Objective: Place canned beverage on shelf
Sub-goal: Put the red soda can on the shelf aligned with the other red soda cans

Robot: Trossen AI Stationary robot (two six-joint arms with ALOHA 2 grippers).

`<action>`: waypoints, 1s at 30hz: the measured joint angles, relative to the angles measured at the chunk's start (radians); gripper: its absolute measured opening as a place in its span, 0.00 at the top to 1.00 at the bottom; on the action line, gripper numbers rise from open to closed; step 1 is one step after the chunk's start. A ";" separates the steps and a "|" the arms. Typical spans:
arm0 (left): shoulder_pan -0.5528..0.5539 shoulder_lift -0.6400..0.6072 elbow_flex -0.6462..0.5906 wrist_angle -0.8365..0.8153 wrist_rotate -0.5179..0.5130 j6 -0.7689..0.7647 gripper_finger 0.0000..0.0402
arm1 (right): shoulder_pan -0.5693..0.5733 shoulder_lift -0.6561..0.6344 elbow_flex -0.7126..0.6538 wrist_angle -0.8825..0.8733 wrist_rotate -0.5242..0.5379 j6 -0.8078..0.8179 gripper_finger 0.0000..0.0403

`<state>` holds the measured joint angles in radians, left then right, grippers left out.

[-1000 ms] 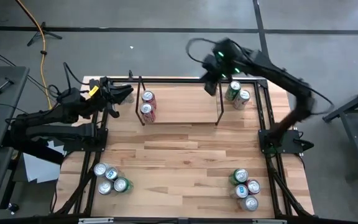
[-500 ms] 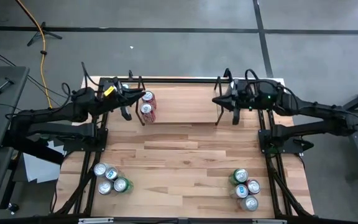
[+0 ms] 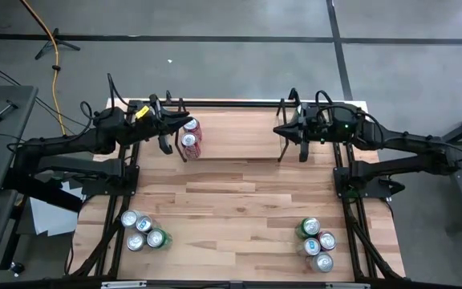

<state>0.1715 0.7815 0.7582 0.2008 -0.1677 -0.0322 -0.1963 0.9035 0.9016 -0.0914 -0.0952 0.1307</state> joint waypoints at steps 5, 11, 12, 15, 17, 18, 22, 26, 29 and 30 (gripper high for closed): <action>0.000 0.000 0.000 -0.001 -0.001 0.000 0.98 | 0.000 0.000 0.000 0.001 0.000 0.000 1.00; 0.000 0.000 0.000 -0.002 -0.002 -0.019 0.93 | 0.000 0.000 0.000 0.057 -0.001 -0.001 1.00; 0.000 0.000 0.000 -0.002 -0.002 -0.018 0.92 | 0.000 0.000 0.000 0.068 -0.001 -0.005 1.00; -0.001 0.000 0.000 -0.002 -0.002 -0.017 0.90 | 0.000 0.000 0.000 0.079 0.001 -0.035 1.00; -0.001 0.000 0.000 -0.002 -0.001 -0.016 0.89 | 0.000 0.000 0.000 0.078 0.015 -0.042 1.00; -0.001 0.000 0.000 -0.002 -0.001 -0.016 0.89 | 0.000 0.000 0.000 0.078 0.018 -0.041 1.00; -0.001 -0.001 0.000 -0.002 0.000 -0.016 0.89 | 0.000 0.000 0.000 0.078 0.044 -0.018 1.00; -0.001 -0.002 0.000 -0.002 0.000 -0.016 0.89 | 0.000 0.000 0.000 0.076 0.077 0.029 1.00; -0.001 -0.002 0.000 -0.002 0.001 -0.016 0.89 | 0.000 0.000 0.000 0.074 0.095 0.054 1.00; -0.001 -0.002 0.000 -0.002 0.001 -0.016 0.89 | 0.000 0.000 0.000 0.074 0.095 0.054 1.00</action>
<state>0.1707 0.7799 0.7582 0.1987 -0.1669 -0.0486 -0.1959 0.9039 0.9016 -0.0177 0.0001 0.1843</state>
